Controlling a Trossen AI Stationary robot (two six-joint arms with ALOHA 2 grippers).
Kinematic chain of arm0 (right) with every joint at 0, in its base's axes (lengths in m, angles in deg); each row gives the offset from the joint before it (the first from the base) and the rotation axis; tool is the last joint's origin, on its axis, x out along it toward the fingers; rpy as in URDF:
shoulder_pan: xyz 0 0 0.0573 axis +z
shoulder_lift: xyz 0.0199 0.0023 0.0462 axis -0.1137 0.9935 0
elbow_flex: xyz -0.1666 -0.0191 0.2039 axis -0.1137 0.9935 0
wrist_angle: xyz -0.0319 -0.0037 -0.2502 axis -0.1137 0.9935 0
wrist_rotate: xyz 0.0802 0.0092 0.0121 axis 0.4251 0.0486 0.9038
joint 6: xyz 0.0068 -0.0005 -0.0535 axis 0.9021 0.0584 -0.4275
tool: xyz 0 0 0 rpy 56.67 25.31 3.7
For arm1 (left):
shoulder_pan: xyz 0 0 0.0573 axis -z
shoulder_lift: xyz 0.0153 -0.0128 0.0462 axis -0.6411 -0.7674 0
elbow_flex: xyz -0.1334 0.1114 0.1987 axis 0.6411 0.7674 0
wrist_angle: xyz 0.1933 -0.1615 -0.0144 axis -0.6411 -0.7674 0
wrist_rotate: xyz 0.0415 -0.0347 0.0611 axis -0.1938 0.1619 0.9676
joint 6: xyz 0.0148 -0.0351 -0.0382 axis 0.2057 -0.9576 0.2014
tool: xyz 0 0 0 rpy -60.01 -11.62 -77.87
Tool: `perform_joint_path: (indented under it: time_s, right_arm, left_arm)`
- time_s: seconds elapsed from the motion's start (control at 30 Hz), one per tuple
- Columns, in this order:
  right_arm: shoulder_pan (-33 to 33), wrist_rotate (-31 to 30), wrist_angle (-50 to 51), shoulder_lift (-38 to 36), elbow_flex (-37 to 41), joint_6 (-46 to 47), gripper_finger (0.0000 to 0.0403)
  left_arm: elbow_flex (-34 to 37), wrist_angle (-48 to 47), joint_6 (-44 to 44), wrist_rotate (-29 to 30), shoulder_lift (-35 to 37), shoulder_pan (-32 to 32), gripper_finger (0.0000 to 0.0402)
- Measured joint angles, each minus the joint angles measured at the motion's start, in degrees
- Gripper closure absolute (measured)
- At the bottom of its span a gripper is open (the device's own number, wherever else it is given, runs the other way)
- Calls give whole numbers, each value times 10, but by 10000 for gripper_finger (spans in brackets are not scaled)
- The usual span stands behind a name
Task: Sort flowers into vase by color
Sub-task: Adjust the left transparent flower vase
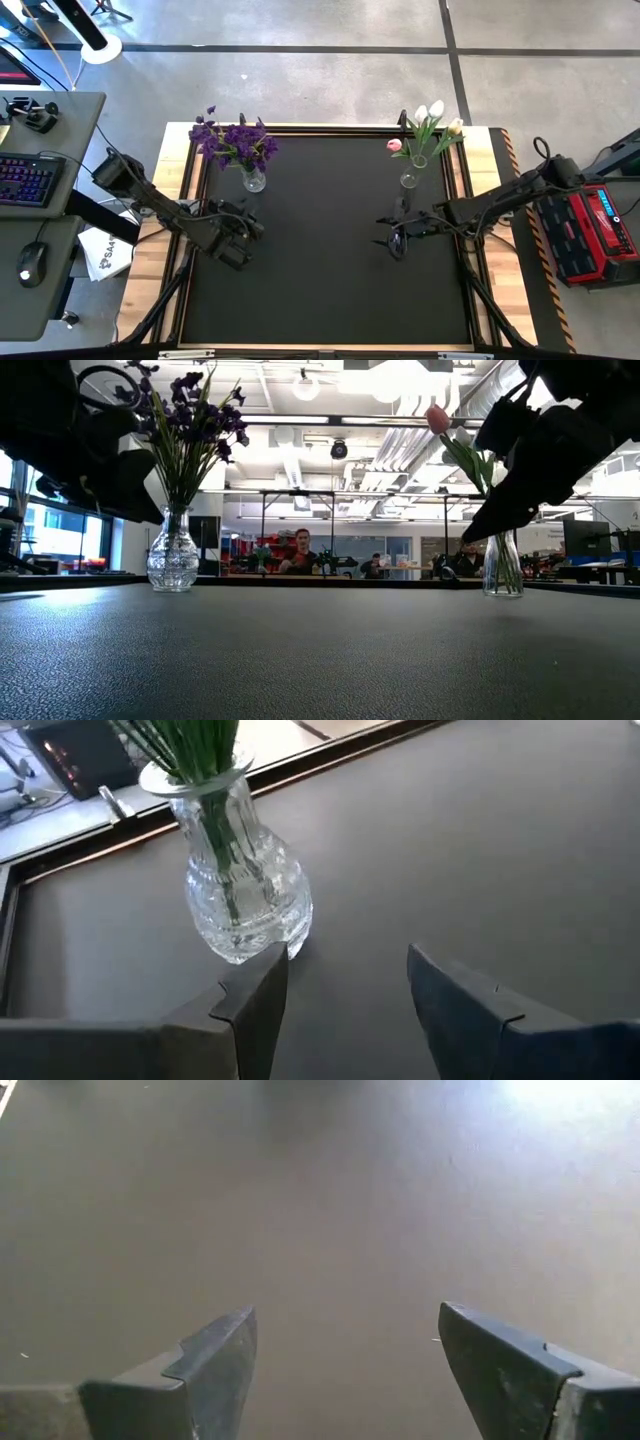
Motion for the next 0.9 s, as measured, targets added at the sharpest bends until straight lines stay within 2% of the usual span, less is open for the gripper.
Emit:
perform_joint_path:
  time_s: [0.1,0.17,0.3,0.47,0.63,0.8,0.9]
  right_arm:
    - [-1,0,-4,0,0,-11,109]
    - [-1,0,-7,0,0,-11,109]
    - [-1,0,-9,0,0,-14,109]
    - [-1,0,-10,0,0,-20,109]
    - [-1,0,-12,0,0,-20,109]
    - [-1,8,-21,0,0,-21,109]
    - [-1,11,-26,0,0,-20,109]
  left_arm:
    - [0,-13,-30,9,4,-19,205]
    - [0,-30,-20,21,7,-29,201]
    - [2,-59,-24,50,6,-38,177]
    - [53,-39,-92,74,12,-36,140]
    - [120,47,-137,129,32,-11,117]
    - [126,142,-27,136,53,16,114]
    - [114,171,63,118,65,14,114]
